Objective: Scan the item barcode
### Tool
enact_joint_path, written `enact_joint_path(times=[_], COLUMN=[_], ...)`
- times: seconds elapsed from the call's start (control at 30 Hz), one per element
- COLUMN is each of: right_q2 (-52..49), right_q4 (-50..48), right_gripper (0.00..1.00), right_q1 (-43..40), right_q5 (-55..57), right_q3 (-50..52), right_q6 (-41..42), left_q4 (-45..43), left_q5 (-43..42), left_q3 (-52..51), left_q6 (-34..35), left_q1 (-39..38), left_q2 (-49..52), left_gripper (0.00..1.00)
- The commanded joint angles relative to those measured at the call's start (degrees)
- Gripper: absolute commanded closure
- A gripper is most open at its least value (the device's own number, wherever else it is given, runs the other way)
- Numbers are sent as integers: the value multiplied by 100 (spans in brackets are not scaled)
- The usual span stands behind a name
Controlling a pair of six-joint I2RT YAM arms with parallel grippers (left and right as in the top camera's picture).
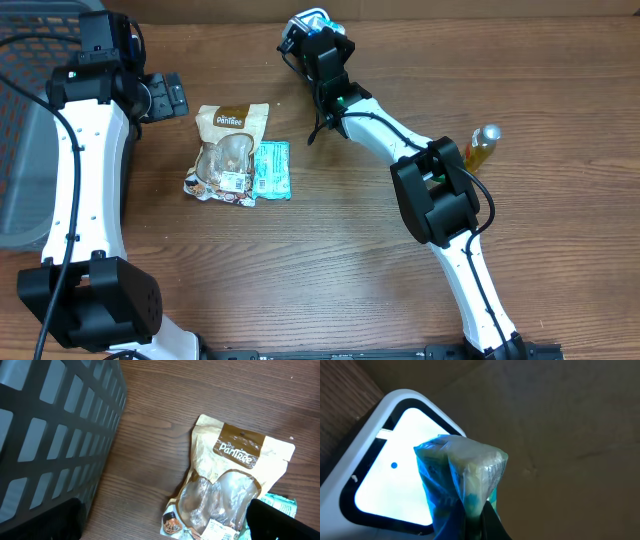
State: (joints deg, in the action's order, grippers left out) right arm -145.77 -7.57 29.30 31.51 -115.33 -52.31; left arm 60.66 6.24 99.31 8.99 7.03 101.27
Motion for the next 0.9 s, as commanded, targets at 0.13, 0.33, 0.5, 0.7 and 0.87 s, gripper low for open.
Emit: enact_joint_path(times=[0.13, 0.33, 0.5, 0.7, 0.87], right_q2=[811, 1556, 2098, 2428, 2369], right_q4=[160, 1585, 3309, 5698, 7357], right_gripper=[96, 96, 96, 96, 96], right_q1=[70, 68, 57, 50, -42], right_q5=[35, 35, 35, -868, -2468], right_q3=[-20, -20, -20, -20, -13], right_q6=[1213, 2592, 3694, 5117, 6210], left_q4=[-2, -2, -2, -2, -2], left_q5=[76, 76, 76, 76, 76], left_q3=[87, 87, 87, 87, 87], left_q6=[-22, -22, -22, -22, -22], left_q1=[46, 46, 46, 46, 46], left_q2=[-11, -11, -11, -11, -11], left_gripper=[0, 0, 0, 0, 0])
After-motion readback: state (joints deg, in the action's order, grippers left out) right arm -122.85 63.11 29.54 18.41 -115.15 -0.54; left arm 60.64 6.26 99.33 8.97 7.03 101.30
